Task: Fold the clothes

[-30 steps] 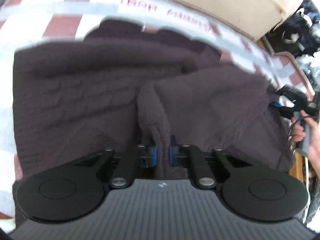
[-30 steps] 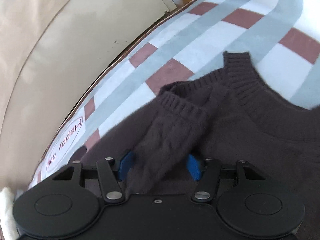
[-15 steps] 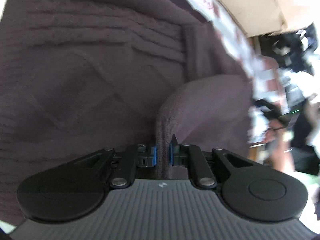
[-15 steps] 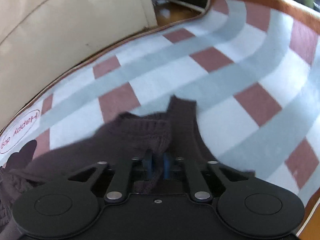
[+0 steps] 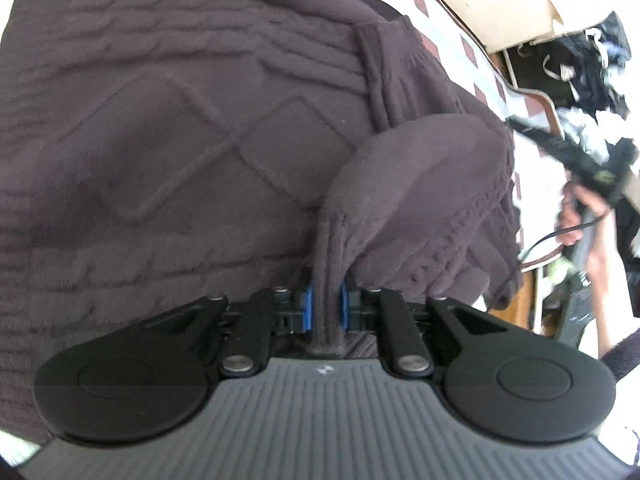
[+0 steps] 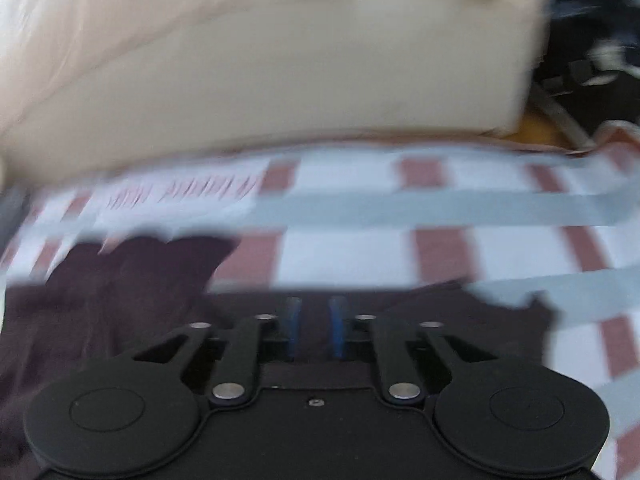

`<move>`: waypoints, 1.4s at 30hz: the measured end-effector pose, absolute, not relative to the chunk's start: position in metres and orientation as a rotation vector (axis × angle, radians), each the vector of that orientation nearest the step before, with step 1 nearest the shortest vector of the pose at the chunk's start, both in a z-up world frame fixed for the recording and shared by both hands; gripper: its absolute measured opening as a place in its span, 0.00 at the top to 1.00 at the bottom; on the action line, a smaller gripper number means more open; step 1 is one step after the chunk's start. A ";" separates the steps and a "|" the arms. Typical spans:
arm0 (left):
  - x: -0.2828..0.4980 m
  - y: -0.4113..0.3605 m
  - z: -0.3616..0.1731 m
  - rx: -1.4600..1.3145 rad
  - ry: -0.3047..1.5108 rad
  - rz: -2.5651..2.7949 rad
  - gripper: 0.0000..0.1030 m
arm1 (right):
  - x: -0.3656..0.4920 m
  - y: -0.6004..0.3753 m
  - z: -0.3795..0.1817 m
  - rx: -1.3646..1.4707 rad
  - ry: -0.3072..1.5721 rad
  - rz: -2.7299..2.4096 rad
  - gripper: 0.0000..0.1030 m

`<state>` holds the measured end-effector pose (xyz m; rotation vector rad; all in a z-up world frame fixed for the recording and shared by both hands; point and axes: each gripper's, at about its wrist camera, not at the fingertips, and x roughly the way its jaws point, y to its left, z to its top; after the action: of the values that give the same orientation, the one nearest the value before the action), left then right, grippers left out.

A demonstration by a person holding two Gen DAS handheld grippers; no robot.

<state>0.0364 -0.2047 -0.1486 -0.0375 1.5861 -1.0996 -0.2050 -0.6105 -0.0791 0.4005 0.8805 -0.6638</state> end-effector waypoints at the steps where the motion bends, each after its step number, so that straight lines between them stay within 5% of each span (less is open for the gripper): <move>1: 0.039 -0.203 -0.151 -0.061 1.602 -1.089 0.88 | -0.191 -0.610 -0.089 0.364 0.947 -0.649 0.90; 5: 0.046 -0.194 -0.147 -0.120 1.606 -1.054 0.88 | -0.167 -0.616 -0.113 0.317 1.112 -0.604 0.77; 7: 0.044 -0.192 -0.146 -0.117 1.602 -1.050 0.88 | -0.159 -0.615 -0.124 0.227 1.182 -0.641 0.53; 12: 0.046 -0.192 -0.153 -0.116 1.621 -1.042 0.88 | -0.172 -0.616 -0.137 0.256 1.082 -0.714 0.56; 16: 0.048 -0.194 -0.156 -0.121 1.620 -1.029 0.88 | -0.182 -0.626 -0.131 0.349 0.988 -0.766 0.85; 28: 0.057 -0.193 -0.121 -0.176 1.412 -1.175 0.89 | -0.191 -0.643 -0.067 0.575 0.632 -0.886 0.87; 32: 0.060 -0.200 -0.131 -0.058 1.379 -1.079 0.88 | -0.164 -0.651 -0.088 0.461 0.837 -0.867 0.81; 33: 0.061 -0.202 -0.136 -0.020 1.376 -1.042 0.88 | -0.167 -0.651 -0.091 0.467 0.829 -0.864 0.71; 38: 0.060 -0.186 -0.133 -0.030 1.298 -0.974 0.89 | -0.254 -0.630 -0.093 0.839 0.408 -0.846 0.50; 42: 0.054 -0.176 -0.126 -0.043 1.264 -1.036 0.89 | -0.320 -0.601 -0.101 1.038 0.290 -0.851 0.50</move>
<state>0.0544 -0.1760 -0.1263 -0.0426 1.2642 -1.0355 -0.3199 -0.6014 -0.1012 1.0384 0.2896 -0.8508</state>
